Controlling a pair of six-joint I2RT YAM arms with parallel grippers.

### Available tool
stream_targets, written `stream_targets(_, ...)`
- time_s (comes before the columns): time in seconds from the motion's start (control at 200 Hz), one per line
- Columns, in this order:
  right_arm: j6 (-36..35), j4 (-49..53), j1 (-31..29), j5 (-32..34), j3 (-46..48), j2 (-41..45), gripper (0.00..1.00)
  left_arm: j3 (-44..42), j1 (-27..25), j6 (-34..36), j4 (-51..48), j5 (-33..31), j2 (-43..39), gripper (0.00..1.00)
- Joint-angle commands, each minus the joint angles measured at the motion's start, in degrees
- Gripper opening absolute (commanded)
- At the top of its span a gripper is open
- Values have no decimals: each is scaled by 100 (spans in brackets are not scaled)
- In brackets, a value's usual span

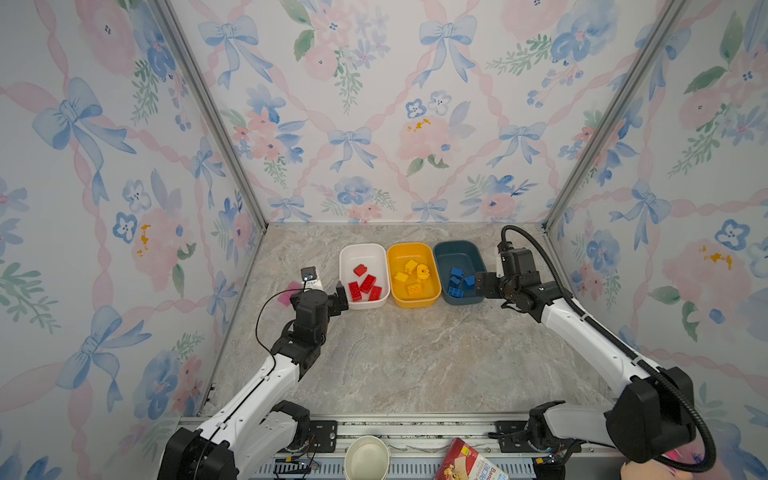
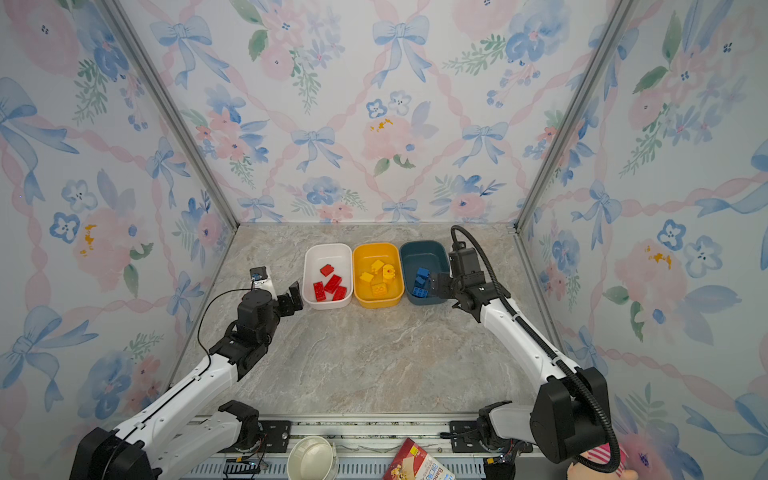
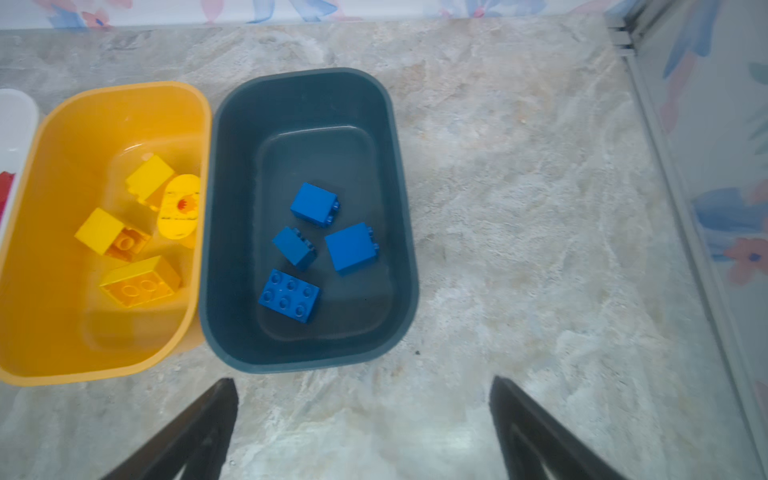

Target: Sort the legos into containers by color

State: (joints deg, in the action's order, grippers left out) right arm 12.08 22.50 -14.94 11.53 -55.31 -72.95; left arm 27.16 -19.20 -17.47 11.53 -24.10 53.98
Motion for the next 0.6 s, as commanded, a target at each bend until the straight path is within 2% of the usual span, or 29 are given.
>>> stream_targets(0.0, -250, -694, 379, 243, 541, 420, 97, -285, 159, 508, 909, -65, -127, 98)
stream_targets(0.195, -687, -2061, 781, 187, 1641, 586, 97, -528, 670, 826, 1510, 211, 140, 98)
stream_targets(0.315, -983, -2898, 827, 202, 2050, 309, 97, -970, 971, 1047, 2399, 532, 273, 98)
stream_targets(0.595, -1388, -4728, 1019, -82, 2551, -395, 97, -1383, 1206, 1243, 3715, 586, 970, 98)
